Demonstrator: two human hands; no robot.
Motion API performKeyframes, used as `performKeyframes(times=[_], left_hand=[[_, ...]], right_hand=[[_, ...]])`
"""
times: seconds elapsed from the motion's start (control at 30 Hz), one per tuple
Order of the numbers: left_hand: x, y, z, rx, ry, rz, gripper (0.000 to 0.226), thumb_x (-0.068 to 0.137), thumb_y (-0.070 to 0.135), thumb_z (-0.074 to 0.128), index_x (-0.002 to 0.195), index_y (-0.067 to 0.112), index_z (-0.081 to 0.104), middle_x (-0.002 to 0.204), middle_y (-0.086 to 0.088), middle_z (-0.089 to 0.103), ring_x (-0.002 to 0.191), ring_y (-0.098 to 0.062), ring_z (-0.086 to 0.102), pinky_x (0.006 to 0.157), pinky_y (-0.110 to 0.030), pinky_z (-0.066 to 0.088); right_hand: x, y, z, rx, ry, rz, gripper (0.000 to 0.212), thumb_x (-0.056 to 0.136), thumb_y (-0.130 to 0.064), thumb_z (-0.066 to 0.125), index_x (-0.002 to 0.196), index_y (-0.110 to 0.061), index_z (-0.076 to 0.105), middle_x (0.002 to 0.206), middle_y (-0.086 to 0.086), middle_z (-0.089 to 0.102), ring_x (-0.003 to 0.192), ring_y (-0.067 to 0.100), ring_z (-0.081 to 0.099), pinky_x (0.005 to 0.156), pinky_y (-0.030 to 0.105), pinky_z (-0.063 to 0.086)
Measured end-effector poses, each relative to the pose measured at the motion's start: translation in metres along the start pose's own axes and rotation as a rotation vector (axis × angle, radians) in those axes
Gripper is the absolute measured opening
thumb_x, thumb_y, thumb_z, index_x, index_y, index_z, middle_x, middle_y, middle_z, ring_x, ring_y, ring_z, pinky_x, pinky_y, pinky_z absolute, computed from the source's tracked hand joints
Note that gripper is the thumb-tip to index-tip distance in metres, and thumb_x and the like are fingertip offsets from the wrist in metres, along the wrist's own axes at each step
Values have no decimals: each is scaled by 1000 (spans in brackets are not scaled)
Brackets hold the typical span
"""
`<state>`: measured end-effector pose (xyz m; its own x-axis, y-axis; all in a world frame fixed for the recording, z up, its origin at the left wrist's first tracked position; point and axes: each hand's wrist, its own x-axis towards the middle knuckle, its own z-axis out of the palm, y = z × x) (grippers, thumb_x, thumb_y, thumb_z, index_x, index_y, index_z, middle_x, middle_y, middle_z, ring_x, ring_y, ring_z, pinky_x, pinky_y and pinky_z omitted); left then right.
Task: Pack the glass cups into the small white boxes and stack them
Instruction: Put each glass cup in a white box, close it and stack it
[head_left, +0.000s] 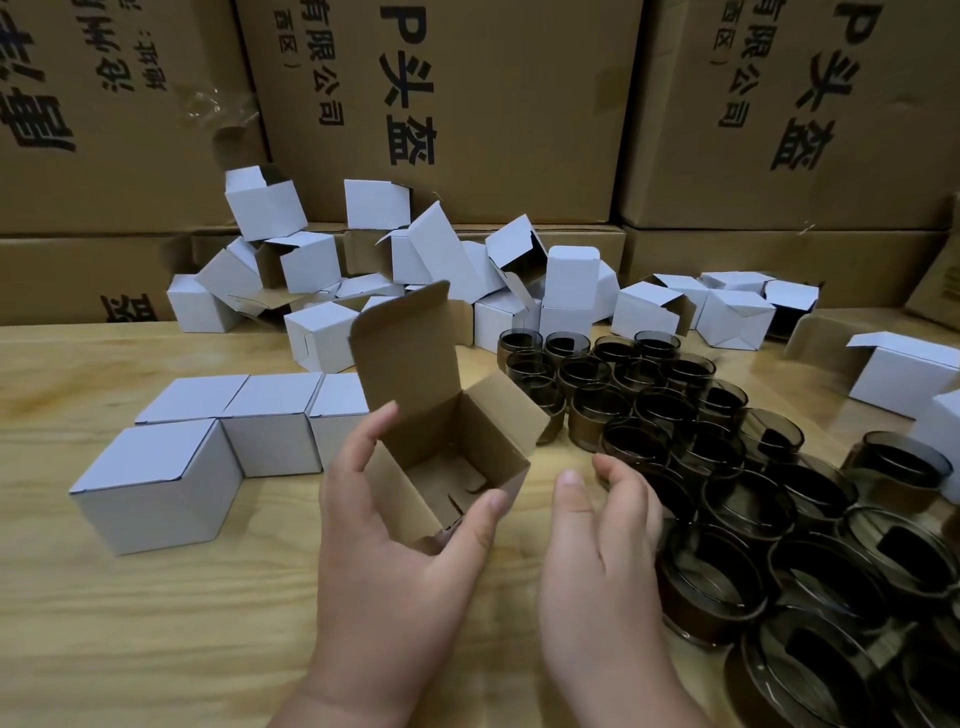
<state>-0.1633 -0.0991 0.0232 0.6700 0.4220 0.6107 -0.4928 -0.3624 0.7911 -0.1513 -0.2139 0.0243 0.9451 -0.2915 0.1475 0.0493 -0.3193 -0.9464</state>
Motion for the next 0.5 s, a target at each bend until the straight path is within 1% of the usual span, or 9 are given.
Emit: performKeyframes(times=[0.07, 0.1, 0.13, 0.2, 0.23, 0.3, 0.37, 0.43, 0.5], left_hand=[[2, 2, 0, 3, 57, 22, 75, 58, 45, 76, 126, 44, 46, 130, 25, 43, 118, 29, 40, 76, 11, 34], [2, 2, -1, -3, 79, 18, 75, 58, 44, 76, 127, 43, 45, 131, 22, 43, 117, 28, 41, 77, 10, 35], [3, 2, -1, -6, 98, 14, 76, 58, 44, 77, 127, 43, 45, 132, 20, 43, 117, 27, 42, 77, 9, 36], [4, 1, -2, -11, 129, 9, 76, 59, 43, 78, 128, 43, 44, 133, 17, 43, 117, 26, 43, 76, 7, 39], [5, 0, -2, -21, 141, 2, 76, 60, 42, 78, 128, 43, 44, 134, 17, 43, 117, 26, 44, 75, 5, 42], [5, 0, -2, -43, 157, -6, 76, 61, 39, 79, 129, 42, 45, 135, 17, 44, 116, 25, 46, 72, 2, 45], [5, -1, -2, -48, 167, -7, 75, 62, 37, 79, 128, 43, 45, 133, 22, 43, 115, 25, 47, 71, 2, 46], [5, -3, -3, -56, 172, -15, 75, 63, 36, 80, 128, 46, 45, 132, 28, 42, 115, 24, 48, 71, 0, 47], [5, -3, -3, -65, 173, -17, 75, 64, 34, 80, 129, 45, 44, 133, 26, 43, 116, 22, 49, 72, -1, 47]], right_hand=[[0, 0, 0, -28, -32, 7, 53, 93, -53, 43, 143, -35, 36, 152, -18, 24, 116, 7, 44, 99, 35, 38], [-1, 0, 0, -46, -53, 9, 49, 94, -43, 49, 142, -37, 36, 149, -20, 27, 112, 5, 46, 93, 32, 38], [-2, 1, 1, -64, -80, 4, 48, 95, -35, 52, 140, -38, 36, 146, -21, 30, 112, 6, 50, 90, 31, 40], [-3, 1, 1, -74, -138, -19, 45, 94, -26, 52, 131, -46, 36, 138, -23, 39, 112, 7, 56, 89, 30, 46], [-4, 0, 1, -69, -158, -33, 42, 93, -23, 51, 123, -50, 37, 131, -27, 45, 109, 4, 58, 88, 28, 47], [-3, 1, 2, -58, -165, -50, 35, 93, -17, 49, 107, -48, 44, 112, -28, 57, 101, -3, 58, 80, 20, 45], [-1, 2, 1, -32, -134, -63, 37, 92, -10, 45, 100, -46, 53, 99, -27, 64, 93, -8, 59, 72, 17, 43], [1, 3, -1, 0, -76, -93, 40, 91, -5, 44, 92, -42, 59, 95, -27, 64, 91, -10, 59, 69, 17, 42], [3, 5, -3, -3, -21, -145, 38, 89, -3, 47, 87, -38, 62, 96, -23, 63, 93, -6, 57, 68, 13, 41]])
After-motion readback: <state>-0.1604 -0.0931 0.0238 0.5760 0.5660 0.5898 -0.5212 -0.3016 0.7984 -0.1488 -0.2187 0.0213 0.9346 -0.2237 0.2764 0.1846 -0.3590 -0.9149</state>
